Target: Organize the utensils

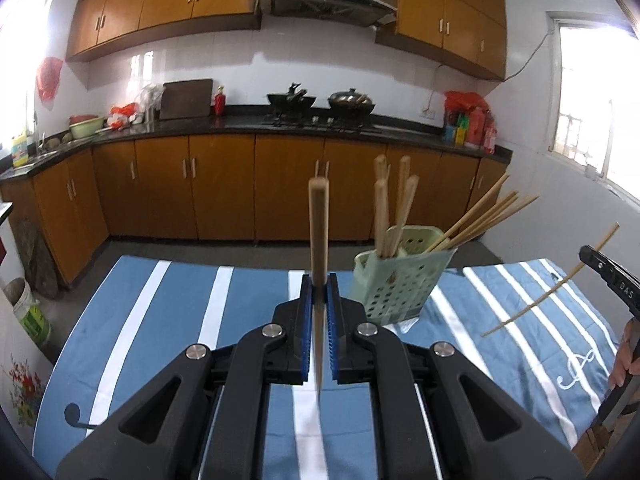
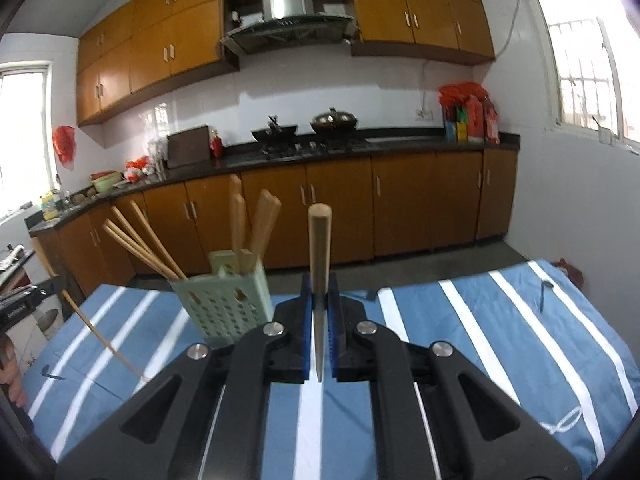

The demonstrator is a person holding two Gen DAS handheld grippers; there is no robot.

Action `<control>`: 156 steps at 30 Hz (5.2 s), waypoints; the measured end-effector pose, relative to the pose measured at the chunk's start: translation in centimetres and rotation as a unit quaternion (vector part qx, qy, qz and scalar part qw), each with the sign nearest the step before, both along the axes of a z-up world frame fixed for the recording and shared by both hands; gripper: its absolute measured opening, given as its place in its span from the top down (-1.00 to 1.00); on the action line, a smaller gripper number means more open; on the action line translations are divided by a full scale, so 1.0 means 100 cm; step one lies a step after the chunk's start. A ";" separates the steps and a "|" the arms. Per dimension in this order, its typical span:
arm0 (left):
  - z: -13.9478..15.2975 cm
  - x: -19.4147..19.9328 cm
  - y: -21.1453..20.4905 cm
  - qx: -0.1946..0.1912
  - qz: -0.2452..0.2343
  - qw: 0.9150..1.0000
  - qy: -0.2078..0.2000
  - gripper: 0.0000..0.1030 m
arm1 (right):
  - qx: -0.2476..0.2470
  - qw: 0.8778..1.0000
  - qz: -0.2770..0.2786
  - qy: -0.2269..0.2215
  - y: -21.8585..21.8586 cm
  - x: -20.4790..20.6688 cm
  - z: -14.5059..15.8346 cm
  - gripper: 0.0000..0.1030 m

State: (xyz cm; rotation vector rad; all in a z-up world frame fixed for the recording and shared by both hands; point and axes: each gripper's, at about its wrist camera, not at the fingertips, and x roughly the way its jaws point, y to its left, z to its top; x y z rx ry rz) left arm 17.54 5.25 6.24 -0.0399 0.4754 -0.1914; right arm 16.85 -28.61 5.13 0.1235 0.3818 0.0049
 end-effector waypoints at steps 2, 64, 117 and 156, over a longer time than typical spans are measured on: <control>0.011 -0.002 -0.005 -0.010 -0.014 1.000 -0.008 0.86 | 0.007 1.000 0.014 -0.016 0.005 -0.003 0.015 0.85; -0.001 -0.096 -0.016 0.035 0.091 0.989 -0.112 -0.96 | -0.080 0.993 -0.001 -0.091 0.074 -0.084 -0.005 -0.92; -0.079 -0.149 -0.035 0.054 0.082 0.995 -0.024 -0.97 | -0.060 0.998 -0.022 0.022 0.076 -0.141 -0.092 -0.92; -0.079 -0.150 -0.038 0.052 0.079 0.995 -0.023 -0.97 | -0.059 0.998 -0.022 0.023 0.075 -0.141 -0.092 -0.92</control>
